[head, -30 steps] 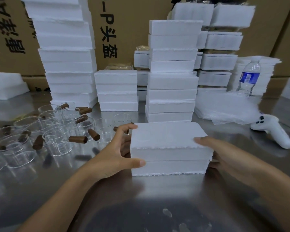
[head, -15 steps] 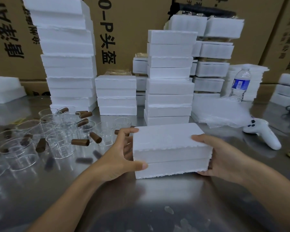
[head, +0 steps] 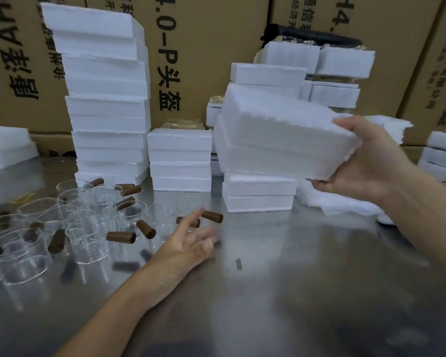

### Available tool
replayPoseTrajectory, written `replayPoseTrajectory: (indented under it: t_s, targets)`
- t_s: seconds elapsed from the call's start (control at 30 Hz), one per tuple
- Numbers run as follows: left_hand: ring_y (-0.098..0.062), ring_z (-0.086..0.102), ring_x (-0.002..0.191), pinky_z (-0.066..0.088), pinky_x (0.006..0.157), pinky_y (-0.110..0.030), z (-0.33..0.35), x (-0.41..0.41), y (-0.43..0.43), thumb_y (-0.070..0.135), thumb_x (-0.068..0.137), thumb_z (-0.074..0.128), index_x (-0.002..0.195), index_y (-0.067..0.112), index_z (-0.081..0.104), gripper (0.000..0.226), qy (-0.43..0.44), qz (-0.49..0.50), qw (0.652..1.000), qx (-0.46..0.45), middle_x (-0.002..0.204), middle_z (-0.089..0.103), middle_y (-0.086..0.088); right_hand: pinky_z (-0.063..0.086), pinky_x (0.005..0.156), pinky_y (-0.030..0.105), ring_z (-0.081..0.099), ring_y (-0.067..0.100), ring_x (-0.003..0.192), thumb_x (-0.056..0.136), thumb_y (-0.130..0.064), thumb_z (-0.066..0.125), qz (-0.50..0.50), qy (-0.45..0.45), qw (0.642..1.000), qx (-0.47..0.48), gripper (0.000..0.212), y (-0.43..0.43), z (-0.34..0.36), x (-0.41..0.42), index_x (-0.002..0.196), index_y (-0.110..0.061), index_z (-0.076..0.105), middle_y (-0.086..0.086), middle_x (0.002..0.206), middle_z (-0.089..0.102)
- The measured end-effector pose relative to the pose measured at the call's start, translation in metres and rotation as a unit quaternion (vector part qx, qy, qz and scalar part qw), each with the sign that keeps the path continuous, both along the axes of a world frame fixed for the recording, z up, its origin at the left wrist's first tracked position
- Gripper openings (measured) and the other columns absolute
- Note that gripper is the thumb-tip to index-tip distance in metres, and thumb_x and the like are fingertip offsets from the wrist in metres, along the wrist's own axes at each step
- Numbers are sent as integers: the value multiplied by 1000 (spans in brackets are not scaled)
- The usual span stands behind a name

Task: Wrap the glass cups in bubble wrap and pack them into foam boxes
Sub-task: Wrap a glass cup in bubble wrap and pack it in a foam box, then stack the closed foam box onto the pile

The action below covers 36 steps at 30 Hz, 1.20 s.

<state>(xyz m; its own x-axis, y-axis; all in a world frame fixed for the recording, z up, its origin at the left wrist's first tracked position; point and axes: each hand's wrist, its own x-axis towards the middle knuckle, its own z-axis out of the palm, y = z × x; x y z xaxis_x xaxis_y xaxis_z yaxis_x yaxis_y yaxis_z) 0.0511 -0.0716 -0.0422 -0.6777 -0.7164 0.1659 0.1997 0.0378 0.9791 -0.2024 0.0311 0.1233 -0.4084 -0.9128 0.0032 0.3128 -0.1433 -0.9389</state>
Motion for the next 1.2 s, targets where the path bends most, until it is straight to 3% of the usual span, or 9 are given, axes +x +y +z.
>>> replayPoseTrajectory:
  t_s: [0.2,0.37,0.6,0.8,0.87,0.93,1.03,1.1,1.2]
  targets:
    - [-21,61,115,45,99,-36,-3,-5,-5,57,47,88,127,33,54,90,-19,-13,1000,8,117,67,-4,49,74,35,59,23,87,74,-35,65,-105,31,994,20,22,-61,47,-16,87,-24,52,2,93,54]
    - [-25,64,109,51,88,-31,-4,-7,-11,50,43,92,125,28,56,92,-5,-20,999,31,112,68,-7,47,73,38,55,22,81,73,-38,65,-156,68,982,82,26,-98,49,-30,82,-21,48,3,86,50]
    - [-26,67,101,53,86,-34,-3,-11,-14,52,36,93,124,22,55,101,-11,-26,999,24,103,70,-5,46,72,39,54,21,88,71,-41,68,-172,78,977,103,31,-127,43,-40,86,-21,50,3,92,51]
    - [-23,67,91,52,77,-29,-3,-13,-17,29,52,83,123,19,56,76,-20,-23,999,26,95,70,-1,48,81,36,55,18,87,72,-46,66,-189,104,969,123,30,-147,42,-48,82,-24,48,0,89,52]
    - [-22,66,88,51,74,-26,-3,-14,-16,27,52,82,122,17,55,75,-21,-24,999,25,92,69,1,46,69,28,54,14,77,78,-50,60,-202,131,962,129,29,-152,37,-49,82,-23,50,-3,85,54]
    - [-20,66,85,51,72,-25,-2,-15,-15,26,52,81,121,16,55,75,-19,-25,999,25,91,69,1,41,68,26,53,14,80,81,-55,55,-223,168,951,131,38,-157,32,-53,99,-21,52,-4,99,55]
    - [-20,66,86,51,73,-25,-1,-15,-15,28,53,81,121,16,55,74,-15,-27,999,19,91,69,2,38,86,30,48,19,105,81,-60,53,-273,181,939,106,64,-163,28,-56,131,-22,43,-3,121,48]
    - [-21,66,88,50,74,-24,-2,-15,-14,30,54,81,122,17,54,74,-15,-29,999,16,91,69,3,34,95,31,41,20,119,82,-56,54,-362,226,903,53,66,-165,28,-52,135,-19,39,-1,131,44]
    - [-21,67,93,50,79,-24,-1,-14,-14,34,56,81,123,21,54,73,-22,-37,999,11,94,69,7,27,96,23,37,20,121,82,-36,56,-464,445,756,-122,50,-156,28,-20,124,-11,45,3,125,45]
